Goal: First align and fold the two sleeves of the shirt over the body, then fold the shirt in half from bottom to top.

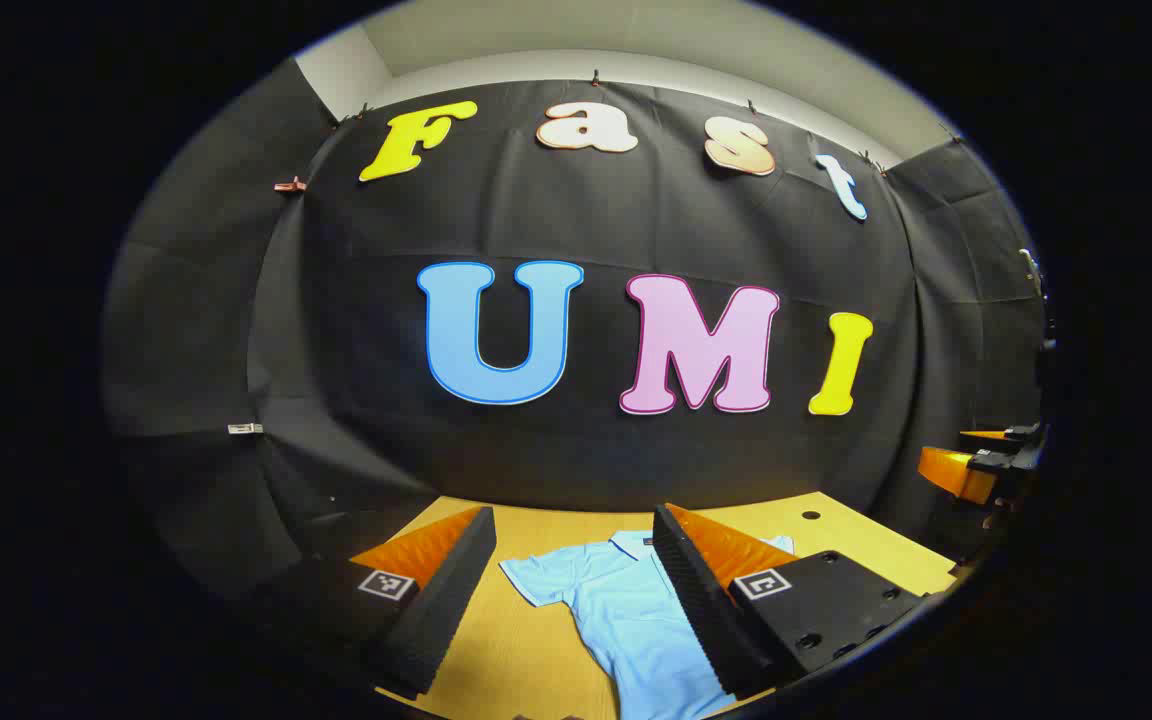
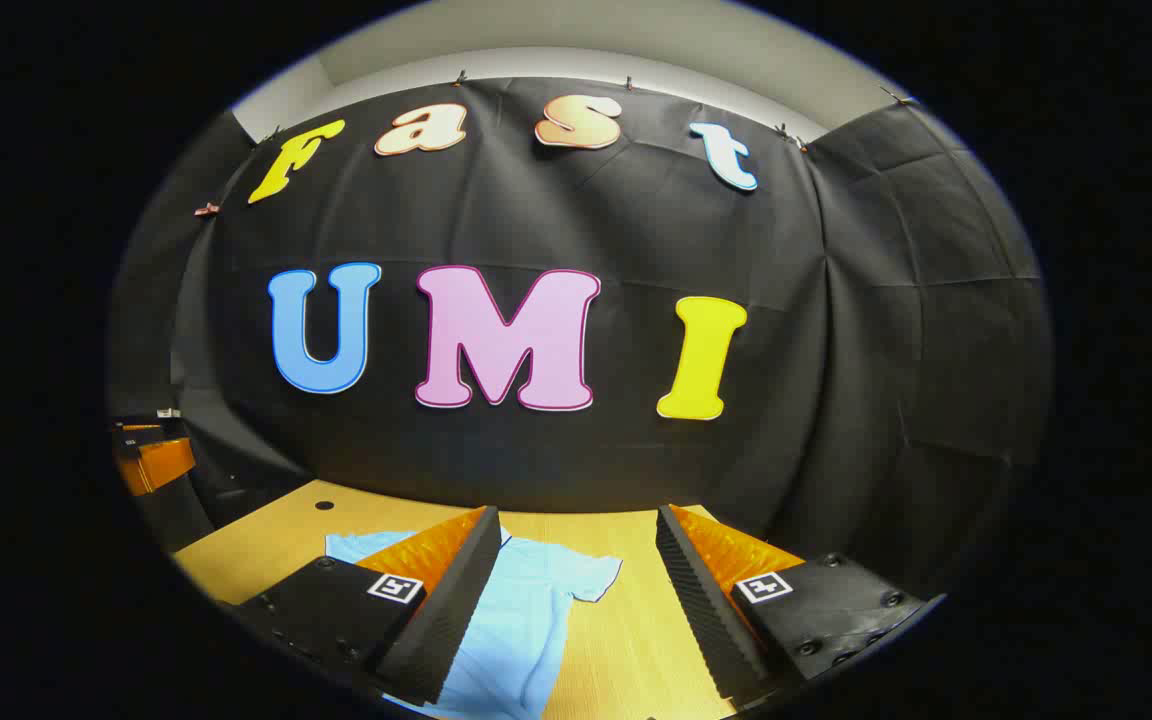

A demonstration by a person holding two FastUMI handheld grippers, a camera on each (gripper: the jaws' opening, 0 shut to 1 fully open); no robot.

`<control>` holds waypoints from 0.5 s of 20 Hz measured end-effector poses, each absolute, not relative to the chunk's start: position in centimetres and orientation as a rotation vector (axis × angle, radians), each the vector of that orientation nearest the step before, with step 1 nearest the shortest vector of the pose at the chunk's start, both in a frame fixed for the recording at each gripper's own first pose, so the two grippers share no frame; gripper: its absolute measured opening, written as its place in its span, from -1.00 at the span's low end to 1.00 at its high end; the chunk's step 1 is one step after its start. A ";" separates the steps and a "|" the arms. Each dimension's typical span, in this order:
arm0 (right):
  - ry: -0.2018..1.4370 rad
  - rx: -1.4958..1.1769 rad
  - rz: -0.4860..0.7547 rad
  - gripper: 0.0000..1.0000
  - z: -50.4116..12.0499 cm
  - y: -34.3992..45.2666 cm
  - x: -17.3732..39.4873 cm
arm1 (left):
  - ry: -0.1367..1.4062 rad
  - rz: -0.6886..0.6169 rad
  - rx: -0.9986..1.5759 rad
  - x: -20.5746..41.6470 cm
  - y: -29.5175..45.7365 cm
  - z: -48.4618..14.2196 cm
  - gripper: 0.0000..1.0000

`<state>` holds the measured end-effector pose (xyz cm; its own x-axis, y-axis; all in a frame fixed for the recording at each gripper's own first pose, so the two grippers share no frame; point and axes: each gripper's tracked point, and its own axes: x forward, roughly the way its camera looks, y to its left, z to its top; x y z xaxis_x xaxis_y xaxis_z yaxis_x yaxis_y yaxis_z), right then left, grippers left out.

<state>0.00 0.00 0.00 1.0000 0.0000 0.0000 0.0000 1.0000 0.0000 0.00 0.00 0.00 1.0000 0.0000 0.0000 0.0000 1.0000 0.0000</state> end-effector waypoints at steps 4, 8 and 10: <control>-0.003 0.011 0.016 0.94 0.2 0.1 0.3 | 0.005 -0.012 0.014 0.0 -0.7 -0.1 1.00; 0.015 0.023 0.014 0.94 -0.3 -0.1 0.5 | 0.004 -0.022 0.027 -0.1 -1.3 -0.1 1.00; 0.013 0.011 0.009 0.94 -0.2 -0.3 0.5 | 0.013 -0.027 0.033 -0.1 -1.4 -0.4 1.00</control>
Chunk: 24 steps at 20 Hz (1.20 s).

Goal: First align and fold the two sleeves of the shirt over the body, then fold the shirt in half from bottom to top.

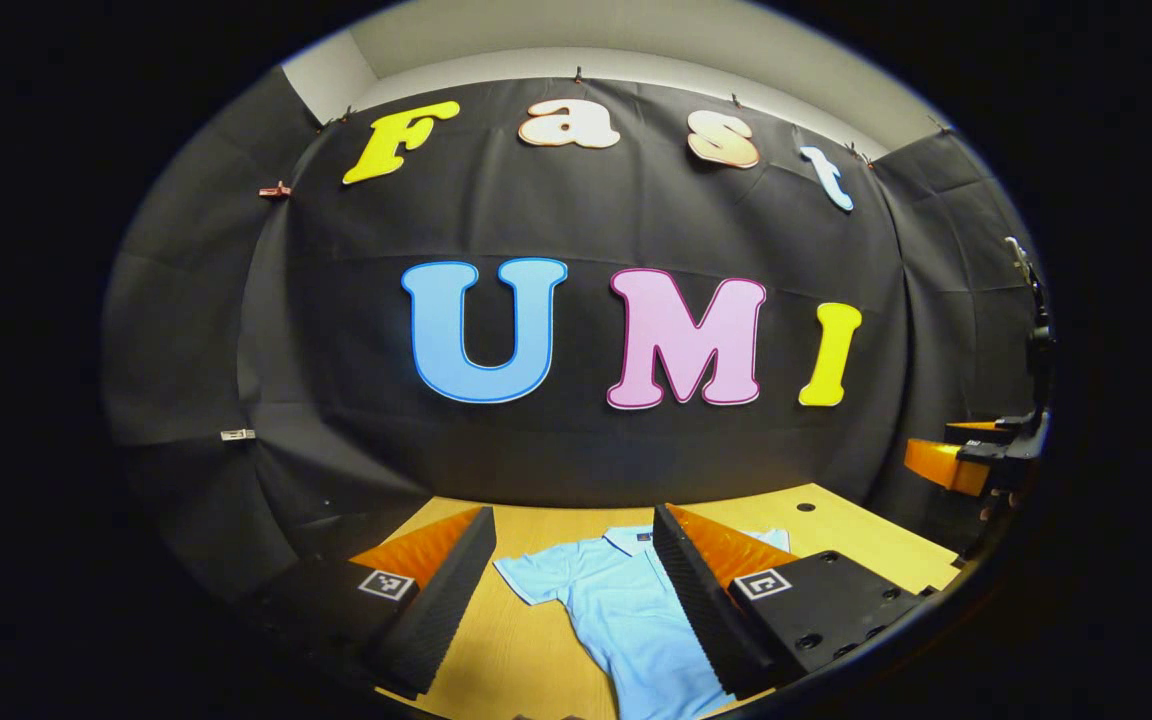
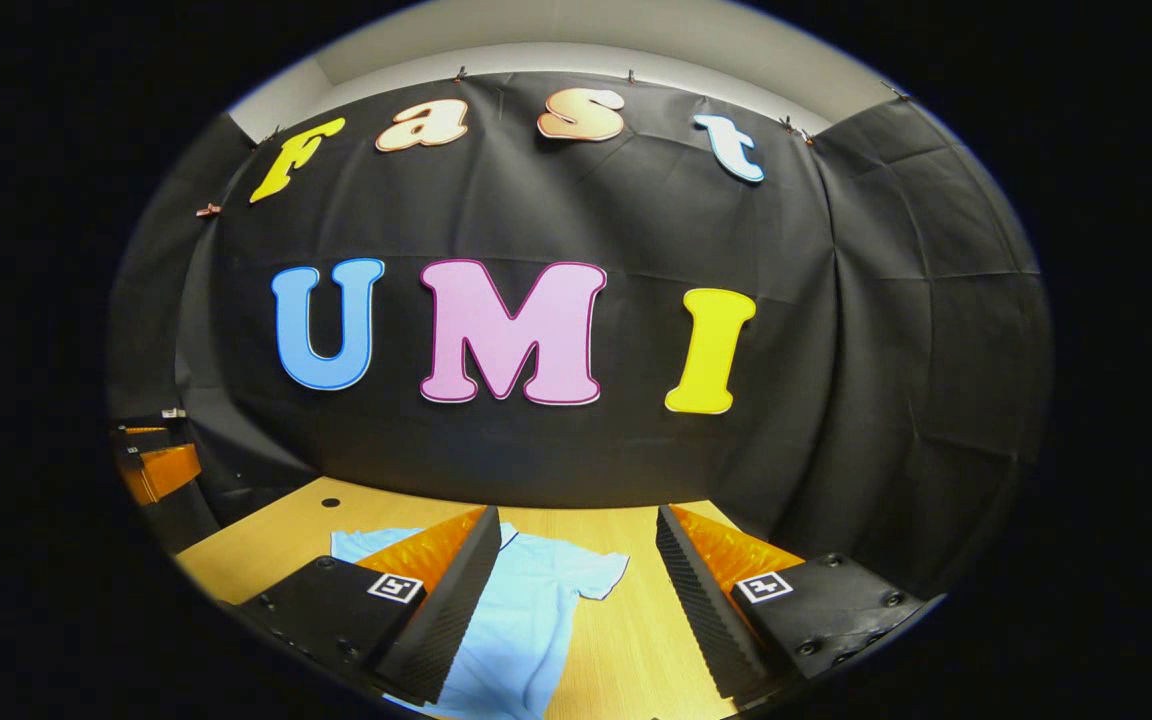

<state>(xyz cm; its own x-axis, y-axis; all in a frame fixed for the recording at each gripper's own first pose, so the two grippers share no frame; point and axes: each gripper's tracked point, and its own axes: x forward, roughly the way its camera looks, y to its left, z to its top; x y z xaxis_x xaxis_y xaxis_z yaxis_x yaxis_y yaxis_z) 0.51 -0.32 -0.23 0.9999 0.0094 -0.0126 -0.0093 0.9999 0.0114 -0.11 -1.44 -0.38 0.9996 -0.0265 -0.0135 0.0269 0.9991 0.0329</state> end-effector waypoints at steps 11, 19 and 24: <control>0.033 0.018 0.031 0.94 -0.7 0.4 1.5 | 0.023 -0.052 0.054 0.3 -2.9 -0.7 1.00; 0.096 0.003 0.066 0.95 -3.3 0.6 4.3 | 0.044 -0.038 0.036 1.5 -3.9 -1.2 1.00; 0.130 -0.004 0.070 0.95 -5.0 -0.5 7.0 | 0.055 -0.014 0.052 2.2 -3.7 -1.8 1.00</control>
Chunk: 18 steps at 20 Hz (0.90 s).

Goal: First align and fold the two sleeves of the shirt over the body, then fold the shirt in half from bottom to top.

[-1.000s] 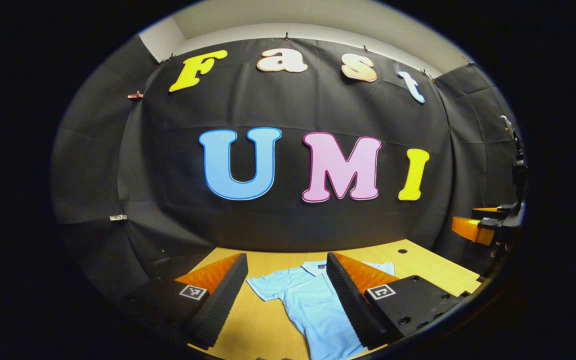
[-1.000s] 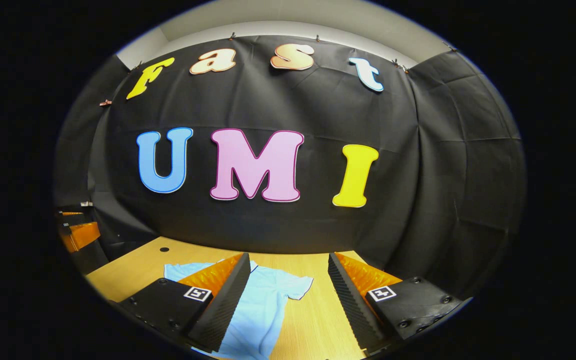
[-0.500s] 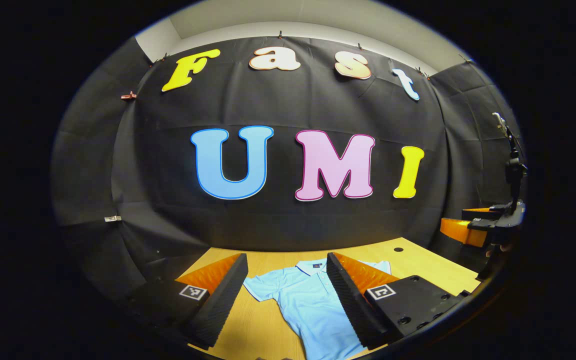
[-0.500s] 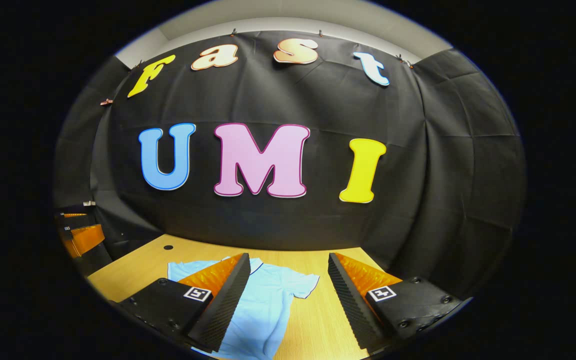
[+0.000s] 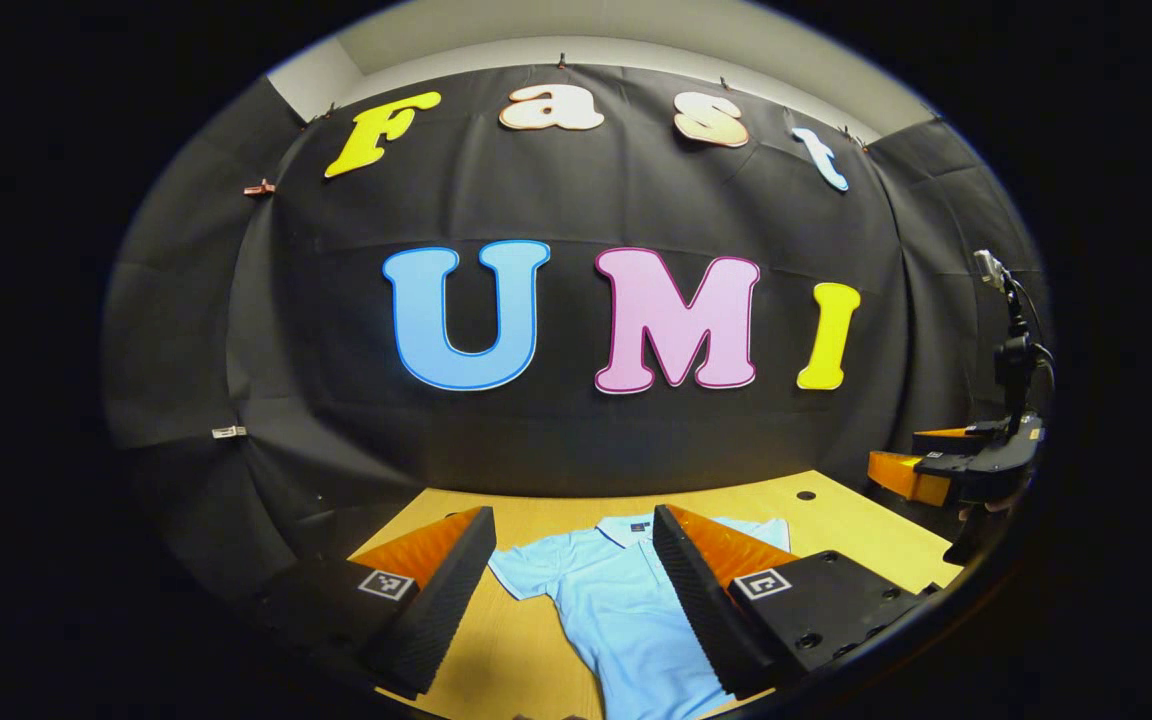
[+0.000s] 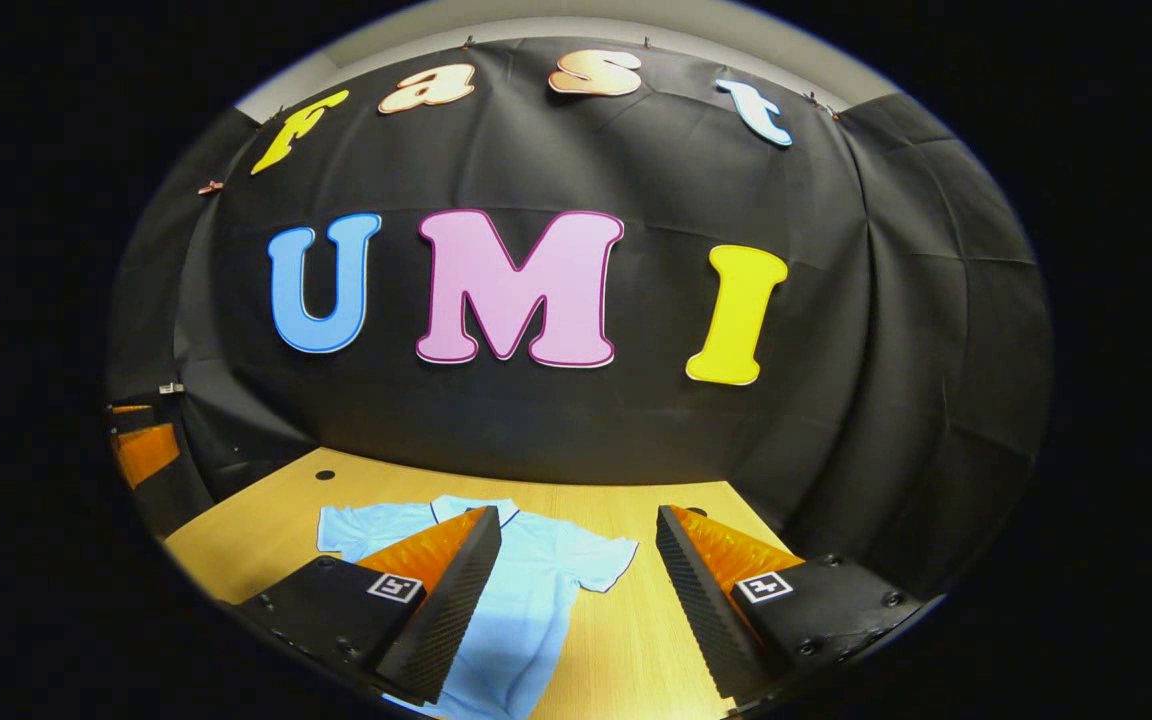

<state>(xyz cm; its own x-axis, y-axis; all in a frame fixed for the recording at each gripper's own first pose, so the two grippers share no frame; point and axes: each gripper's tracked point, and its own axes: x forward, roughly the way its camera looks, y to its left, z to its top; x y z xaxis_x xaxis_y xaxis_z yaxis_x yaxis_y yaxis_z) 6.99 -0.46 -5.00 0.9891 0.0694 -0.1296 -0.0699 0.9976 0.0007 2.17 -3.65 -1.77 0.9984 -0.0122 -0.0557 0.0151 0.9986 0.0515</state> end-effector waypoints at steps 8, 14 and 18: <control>0.201 -0.001 0.101 0.95 -7.8 -1.2 12.4 | 0.110 0.093 0.043 4.0 -2.1 -3.7 1.00; 0.300 0.032 0.106 0.95 -11.8 -2.3 17.5 | 0.138 0.167 0.059 4.9 -1.4 -4.7 1.00; 0.357 0.018 0.103 0.95 -14.6 -2.9 20.8 | 0.155 0.218 0.070 5.2 -0.7 -5.1 1.00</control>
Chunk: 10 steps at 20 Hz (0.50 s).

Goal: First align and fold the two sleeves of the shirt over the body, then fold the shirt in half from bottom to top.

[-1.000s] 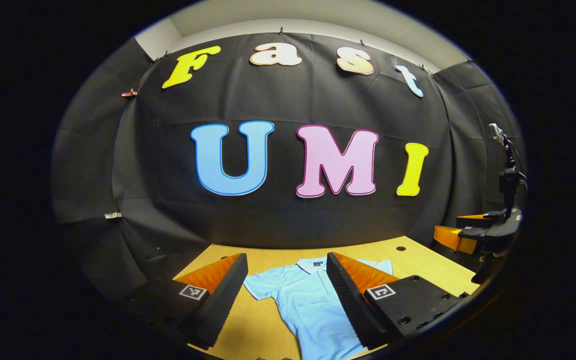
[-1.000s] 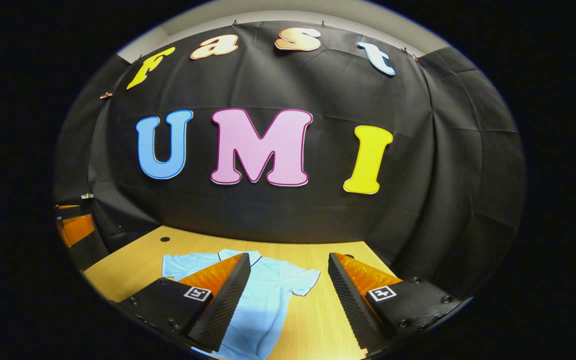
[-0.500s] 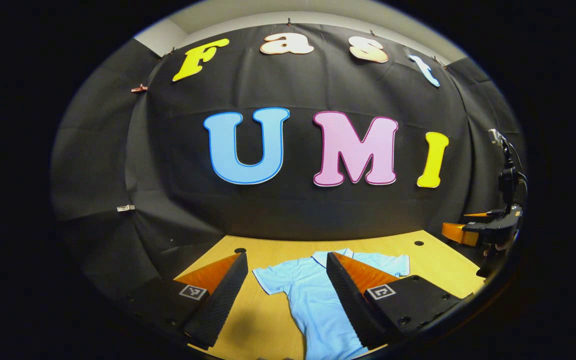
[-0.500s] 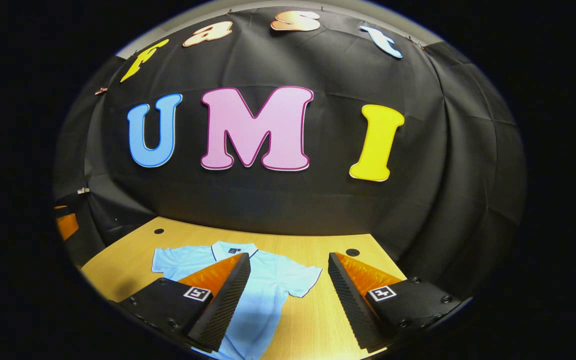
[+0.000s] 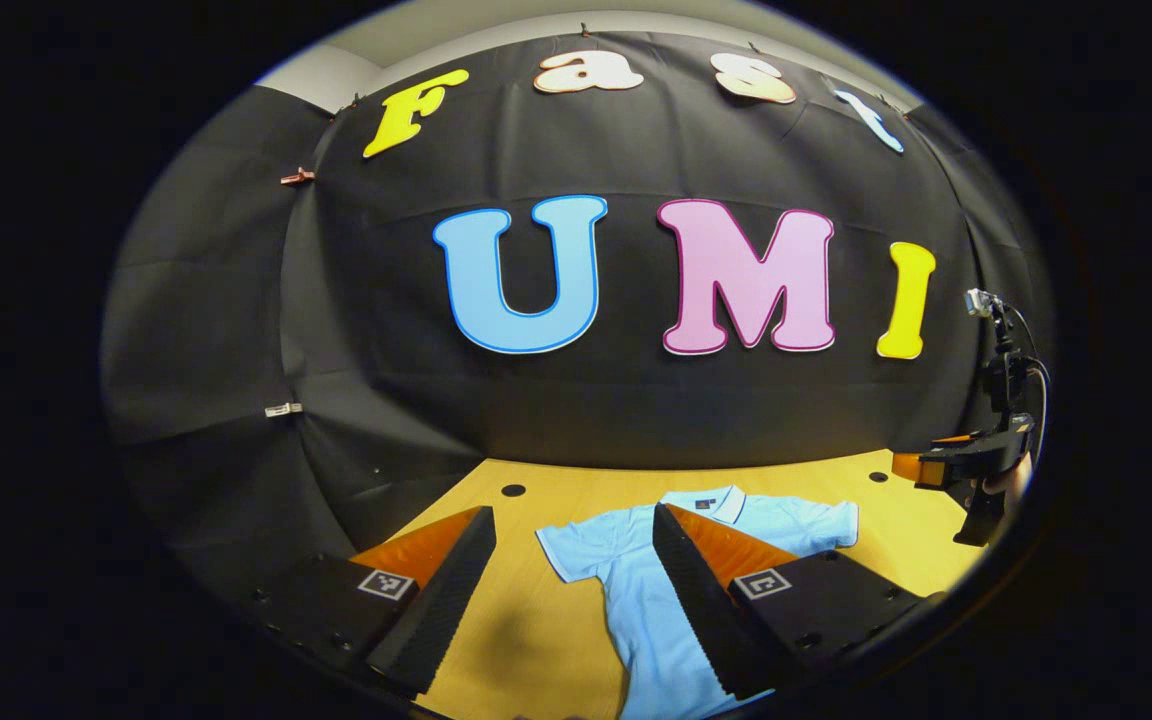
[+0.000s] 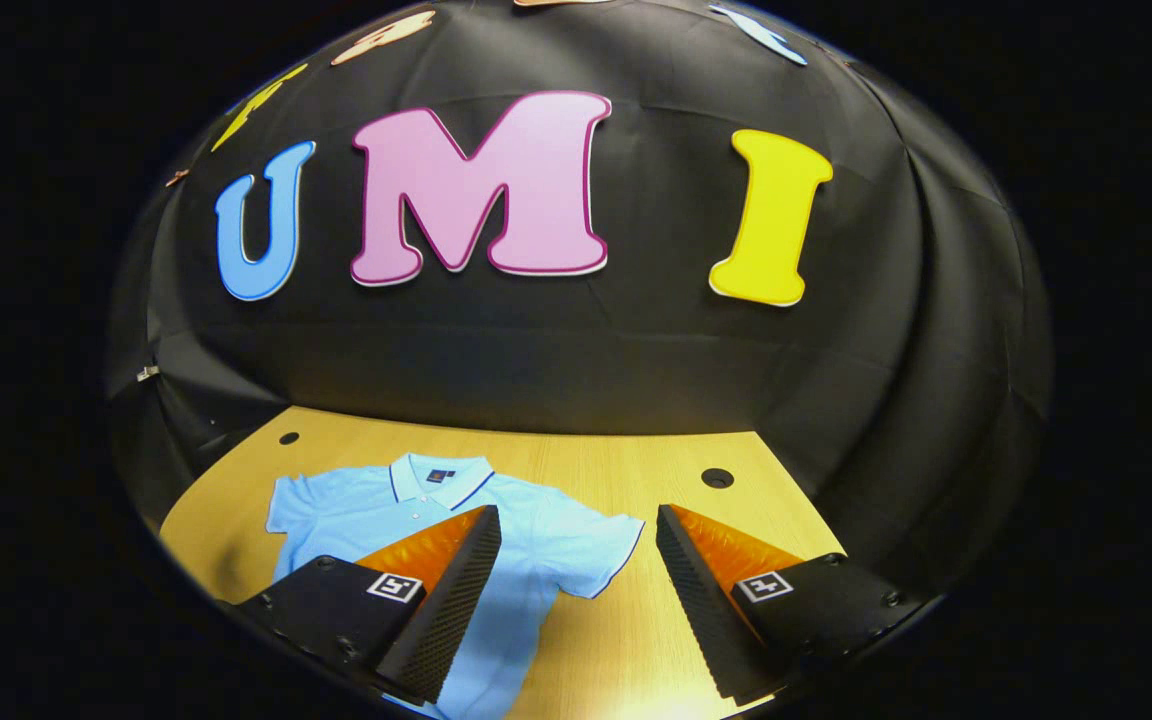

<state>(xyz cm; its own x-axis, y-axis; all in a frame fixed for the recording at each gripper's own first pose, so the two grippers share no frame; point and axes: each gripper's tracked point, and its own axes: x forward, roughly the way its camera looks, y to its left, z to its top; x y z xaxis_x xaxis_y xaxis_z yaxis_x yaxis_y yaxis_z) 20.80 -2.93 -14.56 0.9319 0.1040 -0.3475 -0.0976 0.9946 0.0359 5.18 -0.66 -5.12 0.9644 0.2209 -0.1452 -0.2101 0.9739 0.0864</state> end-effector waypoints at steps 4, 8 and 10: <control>0.414 0.037 0.087 0.94 -17.1 -3.8 24.4 | 0.184 0.272 0.034 5.5 -0.3 -6.0 1.00; 0.469 0.036 0.073 0.95 -20.2 -4.7 26.8 | 0.219 0.308 0.015 6.0 -0.4 -7.3 1.00; 0.504 0.034 0.071 0.95 -22.0 -4.9 27.5 | 0.228 0.321 0.004 6.4 -0.7 -7.7 1.00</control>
